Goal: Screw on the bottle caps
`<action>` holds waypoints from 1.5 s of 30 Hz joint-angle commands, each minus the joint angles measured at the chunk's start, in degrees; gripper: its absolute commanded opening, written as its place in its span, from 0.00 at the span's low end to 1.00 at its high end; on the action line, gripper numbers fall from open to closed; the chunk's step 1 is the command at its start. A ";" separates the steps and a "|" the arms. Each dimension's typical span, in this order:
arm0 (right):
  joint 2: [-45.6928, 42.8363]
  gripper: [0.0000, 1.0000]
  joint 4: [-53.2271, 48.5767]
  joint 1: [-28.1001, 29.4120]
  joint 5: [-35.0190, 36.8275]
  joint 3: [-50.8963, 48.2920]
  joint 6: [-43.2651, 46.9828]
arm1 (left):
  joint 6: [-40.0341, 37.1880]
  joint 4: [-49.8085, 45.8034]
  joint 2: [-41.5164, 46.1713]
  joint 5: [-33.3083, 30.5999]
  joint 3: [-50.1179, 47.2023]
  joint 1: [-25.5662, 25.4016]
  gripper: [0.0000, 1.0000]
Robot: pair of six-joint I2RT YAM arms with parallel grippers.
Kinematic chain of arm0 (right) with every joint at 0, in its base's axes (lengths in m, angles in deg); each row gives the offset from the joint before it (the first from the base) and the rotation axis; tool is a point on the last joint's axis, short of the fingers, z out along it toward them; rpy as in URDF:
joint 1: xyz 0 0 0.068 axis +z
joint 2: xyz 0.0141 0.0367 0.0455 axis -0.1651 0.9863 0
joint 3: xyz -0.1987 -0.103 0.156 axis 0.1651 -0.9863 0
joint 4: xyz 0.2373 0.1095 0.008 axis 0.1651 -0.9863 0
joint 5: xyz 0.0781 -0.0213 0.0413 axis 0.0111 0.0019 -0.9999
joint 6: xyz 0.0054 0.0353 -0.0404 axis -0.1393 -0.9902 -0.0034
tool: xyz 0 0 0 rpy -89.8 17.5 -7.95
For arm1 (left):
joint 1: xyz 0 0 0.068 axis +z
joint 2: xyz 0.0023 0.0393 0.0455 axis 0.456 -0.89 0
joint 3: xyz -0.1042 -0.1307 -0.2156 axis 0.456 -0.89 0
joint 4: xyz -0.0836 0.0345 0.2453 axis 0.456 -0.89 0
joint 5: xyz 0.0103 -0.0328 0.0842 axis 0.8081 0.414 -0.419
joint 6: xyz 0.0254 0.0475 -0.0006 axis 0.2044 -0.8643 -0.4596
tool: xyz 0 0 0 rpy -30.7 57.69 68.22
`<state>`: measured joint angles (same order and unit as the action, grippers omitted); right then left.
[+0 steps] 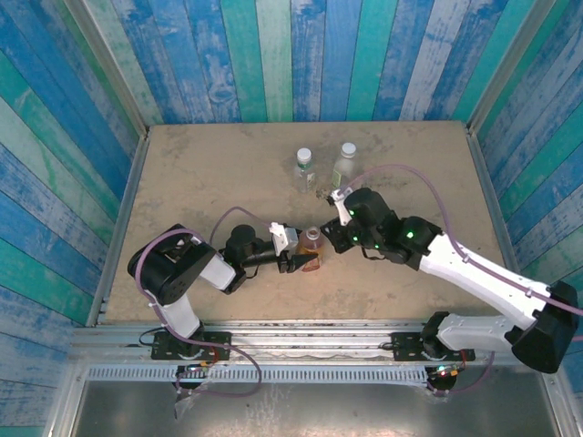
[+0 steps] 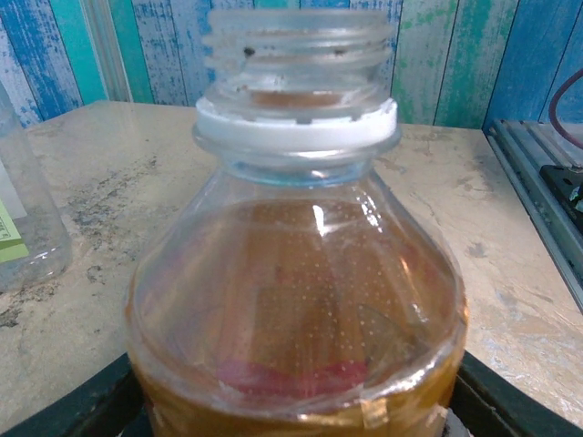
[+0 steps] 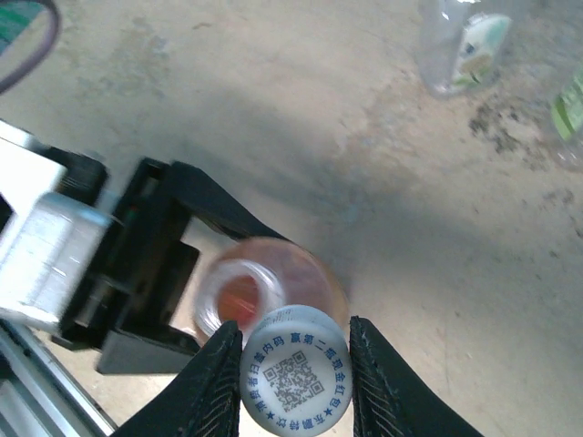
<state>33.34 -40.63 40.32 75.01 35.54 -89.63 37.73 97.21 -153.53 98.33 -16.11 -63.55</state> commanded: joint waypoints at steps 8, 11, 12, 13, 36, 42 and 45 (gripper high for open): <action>6.59 0.32 -4.16 2.62 -1.55 6.13 4.67 | -1.05 -5.12 0.35 0.65 -0.05 0.04 0.65; 7.46 0.32 -5.72 2.90 -0.31 6.56 5.60 | -1.13 -5.10 0.15 0.77 0.05 0.04 0.65; 7.80 0.32 -6.19 2.94 -0.09 6.75 5.69 | -1.08 -5.16 0.19 0.82 0.05 0.04 0.65; 8.12 0.31 -6.62 3.04 0.02 7.03 5.91 | -1.00 -5.30 0.19 0.90 0.15 -0.01 0.65; 15.14 0.33 -13.88 3.16 0.55 12.67 6.13 | -1.68 -6.53 0.74 1.34 0.11 0.04 0.66; 15.17 0.35 -13.80 3.20 0.60 13.05 6.00 | -1.76 -6.61 0.59 1.47 0.24 0.04 0.66; 14.31 0.37 -12.76 3.16 0.49 13.04 6.18 | -1.69 -6.70 0.51 1.43 0.30 0.04 0.66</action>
<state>47.39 -51.27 43.20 75.67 48.72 -83.60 37.14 96.16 -153.53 99.22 -15.74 -63.14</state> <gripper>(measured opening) 0.368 0.661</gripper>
